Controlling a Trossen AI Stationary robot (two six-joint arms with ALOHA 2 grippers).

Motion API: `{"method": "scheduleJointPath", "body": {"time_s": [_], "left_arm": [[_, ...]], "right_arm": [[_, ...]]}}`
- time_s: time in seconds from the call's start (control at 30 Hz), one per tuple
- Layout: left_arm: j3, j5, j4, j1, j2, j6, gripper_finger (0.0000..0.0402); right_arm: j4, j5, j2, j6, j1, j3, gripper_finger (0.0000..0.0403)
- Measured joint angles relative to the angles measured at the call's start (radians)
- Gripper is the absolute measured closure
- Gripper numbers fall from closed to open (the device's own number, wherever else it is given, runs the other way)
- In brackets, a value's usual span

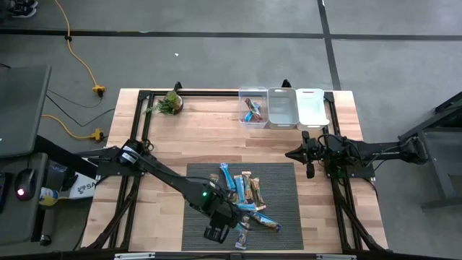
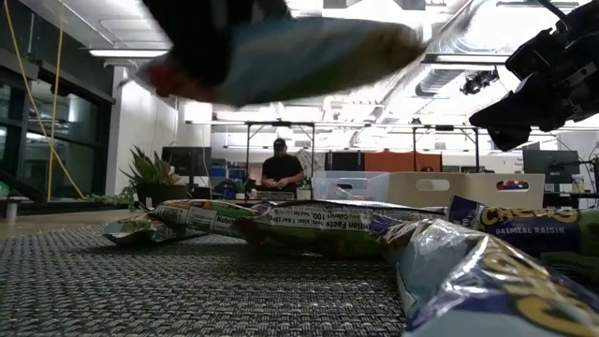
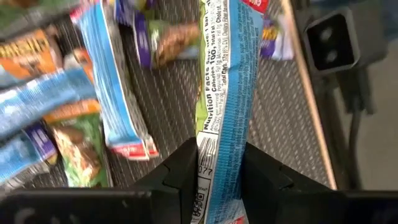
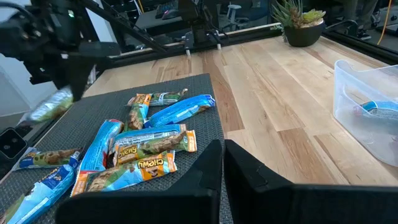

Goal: Pick and place Granola Bars by type
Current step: Put the red granola bar into the transparent bin

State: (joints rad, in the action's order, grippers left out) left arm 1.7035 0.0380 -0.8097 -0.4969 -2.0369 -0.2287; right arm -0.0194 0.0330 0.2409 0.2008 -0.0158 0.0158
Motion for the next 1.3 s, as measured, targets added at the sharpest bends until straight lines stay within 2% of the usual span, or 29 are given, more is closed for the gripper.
{"method": "scheduleJointPath", "body": {"time_s": [0.23,0.4,0.5,0.63,0.83,0.97,1.13,1.3], "left_arm": [[0.086,0.002,0.078,0.033,0.001,-0.003,0.0303],[0.177,0.012,0.196,0.091,0.002,0.017,0.0303],[0.234,0.053,0.293,0.132,0.002,0.044,0.0303],[0.289,0.159,0.476,0.195,0.003,0.056,0.0303],[0.3,0.317,0.859,0.288,0.003,0.035,0.0303],[0.3,0.363,1.051,0.342,0.003,0.008,0.0303],[0.3,0.326,1.203,0.404,0.003,0.006,0.0302],[0.301,0.136,1.224,0.474,0.003,-0.023,0.0302]], "right_arm": [[0.0,0.0,0.0,0.0,0.0,0.0,0.0402],[0.0,0.0,0.0,0.0,0.0,0.0,0.0402],[0.0,0.0,0.0,0.0,0.0,0.0,0.0402],[0.0,0.0,0.0,0.0,0.0,0.0,0.0402],[0.0,0.0,0.0,0.0,0.0,0.0,0.0402],[0.0,0.0,0.0,0.0,0.0,0.0,0.0402],[0.0,0.0,0.0,0.0,0.0,0.0,0.0402],[0.0,0.0,0.0,0.0,0.0,0.0,0.0402]]}}
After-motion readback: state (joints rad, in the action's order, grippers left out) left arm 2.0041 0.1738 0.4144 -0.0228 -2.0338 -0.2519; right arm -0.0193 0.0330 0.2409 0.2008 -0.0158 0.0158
